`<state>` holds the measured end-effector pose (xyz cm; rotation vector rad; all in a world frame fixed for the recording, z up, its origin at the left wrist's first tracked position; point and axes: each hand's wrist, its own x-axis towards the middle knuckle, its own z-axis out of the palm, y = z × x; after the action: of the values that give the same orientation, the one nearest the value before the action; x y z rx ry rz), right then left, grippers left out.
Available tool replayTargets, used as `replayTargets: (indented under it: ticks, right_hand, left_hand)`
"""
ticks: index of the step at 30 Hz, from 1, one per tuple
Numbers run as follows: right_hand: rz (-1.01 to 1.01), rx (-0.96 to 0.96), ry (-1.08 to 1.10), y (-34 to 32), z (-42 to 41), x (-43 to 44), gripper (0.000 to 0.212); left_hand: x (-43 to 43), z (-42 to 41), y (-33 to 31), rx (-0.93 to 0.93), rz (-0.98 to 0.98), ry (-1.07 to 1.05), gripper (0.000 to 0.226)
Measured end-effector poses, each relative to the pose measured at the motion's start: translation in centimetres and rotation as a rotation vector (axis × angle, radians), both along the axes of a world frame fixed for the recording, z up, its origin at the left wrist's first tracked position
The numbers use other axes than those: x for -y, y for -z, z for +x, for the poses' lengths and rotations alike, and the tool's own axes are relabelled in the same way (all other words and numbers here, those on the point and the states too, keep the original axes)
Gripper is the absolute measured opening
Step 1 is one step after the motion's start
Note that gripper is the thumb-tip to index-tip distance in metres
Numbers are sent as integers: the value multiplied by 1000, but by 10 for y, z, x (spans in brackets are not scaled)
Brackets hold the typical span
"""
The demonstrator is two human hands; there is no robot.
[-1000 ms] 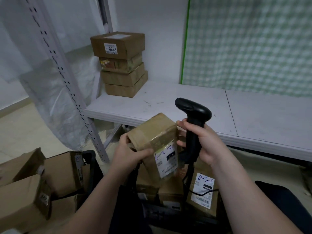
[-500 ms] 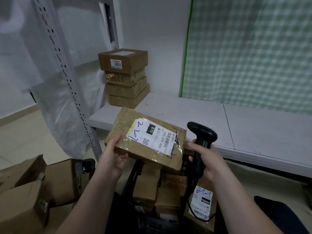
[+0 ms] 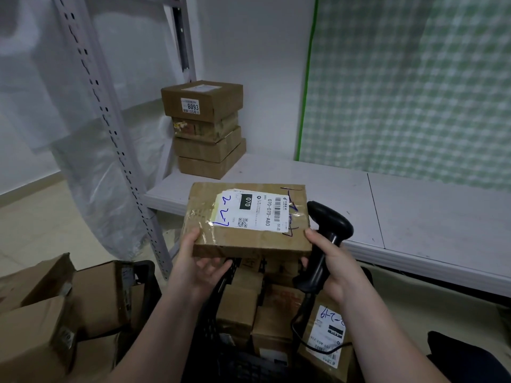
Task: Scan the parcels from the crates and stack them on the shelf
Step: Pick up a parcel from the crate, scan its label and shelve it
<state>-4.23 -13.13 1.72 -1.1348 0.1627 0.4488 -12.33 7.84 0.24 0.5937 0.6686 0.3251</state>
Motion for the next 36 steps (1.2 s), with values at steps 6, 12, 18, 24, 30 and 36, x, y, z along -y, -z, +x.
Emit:
replayTargets:
  ticks: [6,12,18,24,30,36]
  right_hand:
    - [19,8,48,4,-5,-8,36]
    - [-1,77,34,2,-11,-15,50]
    - [-200,189,68,-11,0,0,25]
    - [-492,437,-144,-31,15,13,21]
    - [-790,597,-297,-34,26,8,18]
    - [-822,626,-388,-30,29,3,18]
  left_hand:
    - [22,12,1,33,12,66,62]
    - [50,25,5,33,30,202,74]
    - [28,35,9,-5,101,161,64]
    - [2,43,3,-46,282,124,50]
    - [-10,47,4,-80,359,118,46]
    - [-17,49,11,-78,399,147,43]
